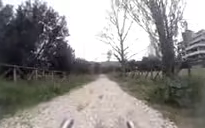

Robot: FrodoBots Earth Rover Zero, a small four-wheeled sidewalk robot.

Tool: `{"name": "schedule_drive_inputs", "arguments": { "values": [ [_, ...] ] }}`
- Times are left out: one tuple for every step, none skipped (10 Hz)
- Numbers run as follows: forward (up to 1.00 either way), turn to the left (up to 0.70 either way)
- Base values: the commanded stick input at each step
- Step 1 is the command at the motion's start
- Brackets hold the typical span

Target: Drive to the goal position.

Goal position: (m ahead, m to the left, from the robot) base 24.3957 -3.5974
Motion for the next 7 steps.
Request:
{"name": "schedule_drive_inputs", "arguments": {
  "values": [
    [0.70, -0.22],
    [0.70, -0.06],
    [0.70, 0.00],
    [0.70, 0.00],
    [0.70, 0.00],
    [0.70, 0.00],
    [0.70, 0.00]
  ]
}}
